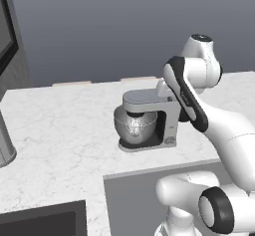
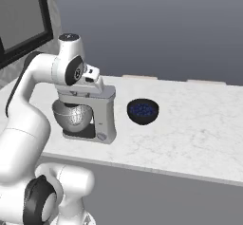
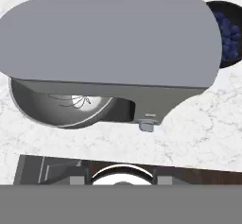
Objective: Navigate to the dishwasher.
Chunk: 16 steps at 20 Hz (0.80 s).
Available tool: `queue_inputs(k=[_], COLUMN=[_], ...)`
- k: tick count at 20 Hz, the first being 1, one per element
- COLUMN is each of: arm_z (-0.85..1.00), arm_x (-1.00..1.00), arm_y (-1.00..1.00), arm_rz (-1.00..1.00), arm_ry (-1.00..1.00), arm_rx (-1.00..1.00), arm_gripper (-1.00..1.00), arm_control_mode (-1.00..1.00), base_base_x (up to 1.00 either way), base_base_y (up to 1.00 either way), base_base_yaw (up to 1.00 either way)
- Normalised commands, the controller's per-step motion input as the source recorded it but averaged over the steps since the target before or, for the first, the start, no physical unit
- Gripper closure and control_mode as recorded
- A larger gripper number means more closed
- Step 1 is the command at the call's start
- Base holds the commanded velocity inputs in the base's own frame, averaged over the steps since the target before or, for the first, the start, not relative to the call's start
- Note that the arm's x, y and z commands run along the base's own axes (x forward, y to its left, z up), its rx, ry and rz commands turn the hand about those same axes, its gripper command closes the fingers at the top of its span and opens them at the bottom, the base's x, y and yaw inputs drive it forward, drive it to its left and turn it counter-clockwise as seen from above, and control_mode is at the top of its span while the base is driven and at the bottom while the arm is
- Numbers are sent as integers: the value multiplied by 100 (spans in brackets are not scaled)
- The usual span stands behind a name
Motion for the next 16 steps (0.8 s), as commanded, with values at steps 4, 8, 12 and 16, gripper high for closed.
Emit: queue_inputs(k=[4, 8, 12, 16], arm_z=[0, 0, 0, 23], arm_x=[-61, -100, -80, -60], arm_y=[0, 0, 0, 0], arm_rz=[0, 0, 0, 0], arm_ry=[-7, -26, -22, -14], arm_rx=[0, -6, -4, 0], arm_gripper=[-100, -100, -100, -100], arm_control_mode=[-100, -100, -100, -100], base_base_x=[0, 0, 0, 0], base_base_y=[0, 0, 0, 0], base_base_yaw=[0, 0, 0, 0])
